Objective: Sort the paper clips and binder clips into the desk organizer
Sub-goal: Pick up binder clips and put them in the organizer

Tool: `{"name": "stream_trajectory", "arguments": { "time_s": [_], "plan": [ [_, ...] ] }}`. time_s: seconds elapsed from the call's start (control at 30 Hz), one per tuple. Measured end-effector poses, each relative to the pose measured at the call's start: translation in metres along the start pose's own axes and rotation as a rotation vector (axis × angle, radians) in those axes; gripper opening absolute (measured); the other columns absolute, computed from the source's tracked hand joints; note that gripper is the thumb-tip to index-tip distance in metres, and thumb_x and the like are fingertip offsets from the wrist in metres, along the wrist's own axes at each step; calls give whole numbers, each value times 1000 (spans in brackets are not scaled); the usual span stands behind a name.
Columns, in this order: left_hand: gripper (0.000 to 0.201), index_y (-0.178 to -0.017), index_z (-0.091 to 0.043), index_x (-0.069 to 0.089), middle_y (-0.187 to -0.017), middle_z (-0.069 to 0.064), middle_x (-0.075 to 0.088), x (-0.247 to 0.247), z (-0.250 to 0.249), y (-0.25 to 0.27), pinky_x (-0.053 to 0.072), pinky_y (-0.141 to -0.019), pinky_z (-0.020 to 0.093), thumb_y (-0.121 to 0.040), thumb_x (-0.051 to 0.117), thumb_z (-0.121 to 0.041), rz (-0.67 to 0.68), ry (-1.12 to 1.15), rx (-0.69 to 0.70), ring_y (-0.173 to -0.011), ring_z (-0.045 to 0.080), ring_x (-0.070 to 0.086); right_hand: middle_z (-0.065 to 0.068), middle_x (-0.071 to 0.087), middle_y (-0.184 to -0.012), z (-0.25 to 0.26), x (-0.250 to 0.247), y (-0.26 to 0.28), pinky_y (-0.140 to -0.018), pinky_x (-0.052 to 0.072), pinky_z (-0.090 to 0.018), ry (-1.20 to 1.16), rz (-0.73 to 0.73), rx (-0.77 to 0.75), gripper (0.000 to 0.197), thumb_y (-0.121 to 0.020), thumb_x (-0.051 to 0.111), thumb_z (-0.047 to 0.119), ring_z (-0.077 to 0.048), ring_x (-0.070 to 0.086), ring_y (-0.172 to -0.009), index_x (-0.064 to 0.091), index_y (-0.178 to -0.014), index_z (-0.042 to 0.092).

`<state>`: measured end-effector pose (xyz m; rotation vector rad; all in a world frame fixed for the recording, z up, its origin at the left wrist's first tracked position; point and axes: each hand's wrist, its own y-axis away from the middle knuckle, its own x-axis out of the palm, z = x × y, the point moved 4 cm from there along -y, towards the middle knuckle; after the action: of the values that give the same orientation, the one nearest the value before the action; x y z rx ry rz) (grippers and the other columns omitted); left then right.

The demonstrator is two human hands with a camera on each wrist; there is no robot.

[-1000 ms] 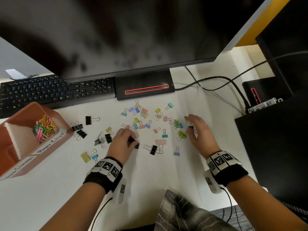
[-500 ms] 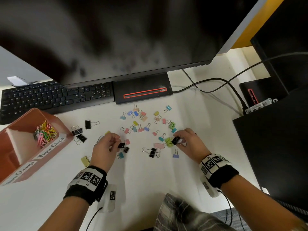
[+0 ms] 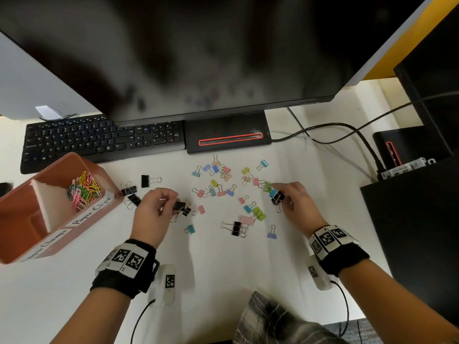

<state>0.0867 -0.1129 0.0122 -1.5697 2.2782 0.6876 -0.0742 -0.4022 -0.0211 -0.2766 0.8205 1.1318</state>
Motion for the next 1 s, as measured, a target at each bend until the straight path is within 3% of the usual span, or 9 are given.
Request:
{"name": "stream_trajectory", "arguments": {
  "time_s": [0.07,0.13,0.2,0.3,0.43,0.57,0.7,0.83,1.0],
  "plan": [
    [8,-90,-7,62,-100,3,62,2,-1,3,44,-68,1,-88,56,-2,4,-13,-3,-87,6,62,3,45,-108,4,3,0,-85,37,-6,8,34,-26,48,-87,47,-5,2,50,-86,52,-127,20],
    [9,-91,-4,62,-100,4,61,7,0,6,42,-69,-1,-86,57,1,26,0,-3,-88,-1,59,1,47,-115,8,3,-3,-89,43,-16,79,-17,-48,46,-87,56,7,0,50,-90,50,-129,23],
    [12,-92,-7,64,-102,2,60,11,4,7,46,-78,5,-83,63,0,76,-19,8,-90,0,59,-2,51,-119,14,3,-8,-91,46,-32,202,-101,-68,45,-84,63,22,-15,51,-100,51,-127,25],
    [33,-104,-14,62,-109,3,54,15,17,6,47,-89,24,-74,74,-9,155,-196,50,-93,10,56,-2,51,-123,35,9,-19,-96,41,-37,236,-97,-128,48,-80,66,31,-20,47,-111,52,-126,27],
    [60,-119,-17,52,-116,5,49,17,25,11,42,-94,32,-66,80,-17,197,-373,32,-103,21,51,-3,35,-147,73,40,-39,-114,28,-42,115,176,-204,61,-82,66,30,-22,29,-136,40,-137,29],
    [62,-120,-19,50,-118,3,47,16,27,17,41,-97,33,-66,81,-20,221,-392,90,-103,16,45,1,6,-158,92,75,-49,-117,14,-50,314,456,-187,81,-77,69,46,-23,5,-146,26,-144,31],
    [47,-112,-19,56,-113,2,50,-6,21,18,40,-98,36,-70,76,-15,57,-437,202,-104,22,49,-2,26,-150,100,82,-39,-113,22,-48,407,444,-257,77,-74,69,49,-25,24,-138,35,-140,28],
    [44,-106,-17,57,-117,10,49,-45,26,23,33,-94,35,-68,79,-16,-142,-528,87,-111,29,43,0,36,-140,111,79,-20,-106,29,-44,292,329,-287,71,-73,71,45,-23,35,-128,38,-135,36],
    [71,-122,-17,48,-120,10,47,-62,70,29,36,-95,39,-60,84,-26,13,-571,-107,-113,30,44,-3,28,-145,136,117,-8,-100,42,-40,351,490,-344,73,-75,71,40,-27,39,-123,36,-138,32]
  ]
}}
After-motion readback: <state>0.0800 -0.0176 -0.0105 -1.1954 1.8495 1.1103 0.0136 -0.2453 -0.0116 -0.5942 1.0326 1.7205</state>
